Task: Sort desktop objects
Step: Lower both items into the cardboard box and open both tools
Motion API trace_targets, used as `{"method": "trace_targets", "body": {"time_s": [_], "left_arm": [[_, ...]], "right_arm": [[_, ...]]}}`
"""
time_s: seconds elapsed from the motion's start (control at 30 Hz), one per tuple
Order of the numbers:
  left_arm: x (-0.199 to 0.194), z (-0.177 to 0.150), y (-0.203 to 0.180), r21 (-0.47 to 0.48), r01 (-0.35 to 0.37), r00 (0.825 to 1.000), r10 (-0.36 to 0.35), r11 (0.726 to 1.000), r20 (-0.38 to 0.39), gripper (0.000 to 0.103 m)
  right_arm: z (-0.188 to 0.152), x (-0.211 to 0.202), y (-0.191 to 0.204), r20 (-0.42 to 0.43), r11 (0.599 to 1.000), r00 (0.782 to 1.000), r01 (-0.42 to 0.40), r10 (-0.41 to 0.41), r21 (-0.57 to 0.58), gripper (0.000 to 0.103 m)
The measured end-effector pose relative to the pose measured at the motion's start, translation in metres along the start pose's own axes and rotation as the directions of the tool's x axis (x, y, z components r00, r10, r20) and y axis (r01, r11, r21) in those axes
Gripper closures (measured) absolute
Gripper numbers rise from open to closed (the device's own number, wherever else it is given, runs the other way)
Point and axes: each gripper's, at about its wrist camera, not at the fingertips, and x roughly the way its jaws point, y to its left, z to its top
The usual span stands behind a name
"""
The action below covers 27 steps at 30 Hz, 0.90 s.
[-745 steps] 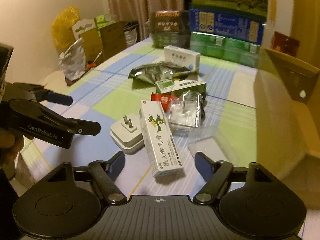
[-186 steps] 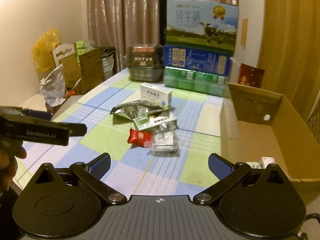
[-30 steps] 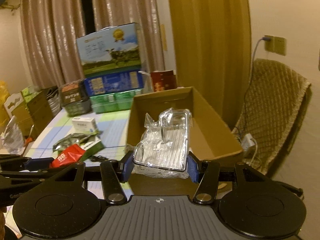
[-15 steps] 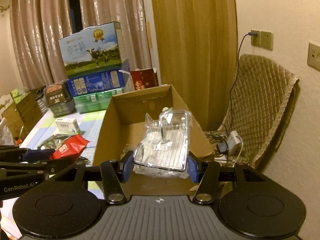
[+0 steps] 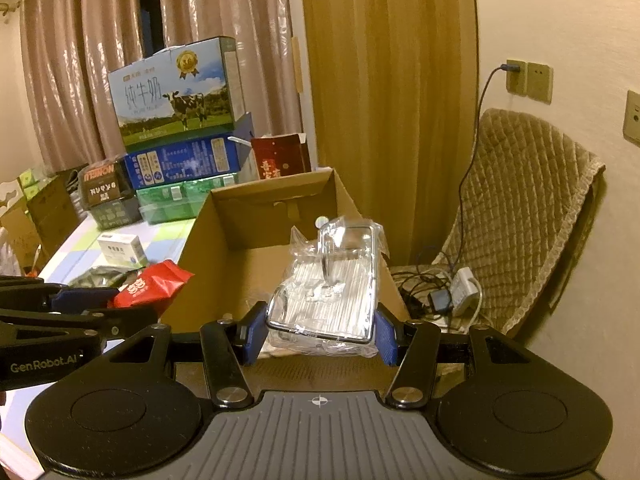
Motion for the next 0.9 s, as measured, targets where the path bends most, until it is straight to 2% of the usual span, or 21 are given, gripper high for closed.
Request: {"method": "trace_targets", "body": {"time_s": [0.9], "left_arm": [[0.068, 0.034, 0.013, -0.046, -0.014, 0.999, 0.012, 0.999, -0.036, 0.068]], "right_arm": [[0.032, 0.067, -0.009, -0.037, 0.999, 0.999, -0.017, 0.015, -0.052, 0.051]]}}
